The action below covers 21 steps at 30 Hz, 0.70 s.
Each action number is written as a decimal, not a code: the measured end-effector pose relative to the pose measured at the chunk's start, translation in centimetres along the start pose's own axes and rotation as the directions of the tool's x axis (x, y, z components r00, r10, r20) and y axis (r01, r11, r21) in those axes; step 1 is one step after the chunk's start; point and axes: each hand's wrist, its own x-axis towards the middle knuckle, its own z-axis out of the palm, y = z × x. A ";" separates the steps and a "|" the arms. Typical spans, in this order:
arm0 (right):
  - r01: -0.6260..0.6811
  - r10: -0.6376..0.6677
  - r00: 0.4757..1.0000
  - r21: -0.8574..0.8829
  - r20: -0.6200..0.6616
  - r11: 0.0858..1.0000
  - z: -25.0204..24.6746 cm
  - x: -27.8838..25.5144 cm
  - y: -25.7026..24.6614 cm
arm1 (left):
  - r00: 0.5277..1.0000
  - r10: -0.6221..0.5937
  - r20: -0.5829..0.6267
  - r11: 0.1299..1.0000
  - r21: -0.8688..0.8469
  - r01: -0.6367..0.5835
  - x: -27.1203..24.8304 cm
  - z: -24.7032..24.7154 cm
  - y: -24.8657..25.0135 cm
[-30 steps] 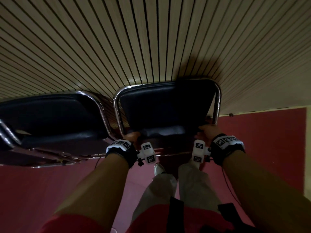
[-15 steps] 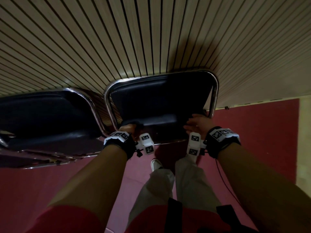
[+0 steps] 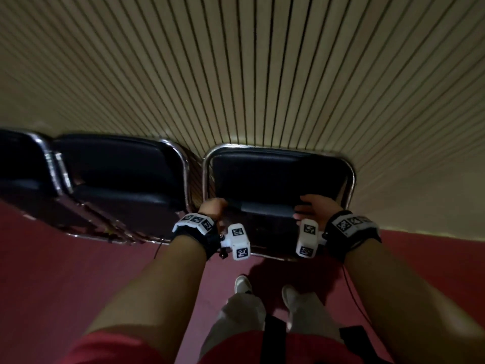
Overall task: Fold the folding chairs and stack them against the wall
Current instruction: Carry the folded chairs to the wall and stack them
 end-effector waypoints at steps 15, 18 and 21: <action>0.391 -0.081 0.791 -0.399 0.607 0.830 14.1 -12.5 -1.1 | 0.741 0.084 -0.666 0.732 -0.464 -0.500 -23.3 -9.6 -9.5; 0.429 0.045 0.722 -0.498 0.691 0.754 19.1 -16.4 5.2 | 0.639 -0.050 -0.768 0.670 -0.500 -0.549 -29.0 -13.1 -16.9; 0.493 0.164 0.639 -0.564 0.752 0.662 23.3 -20.5 12.2 | 0.533 -0.196 -0.823 0.611 -0.528 -0.590 -34.3 -15.8 -24.6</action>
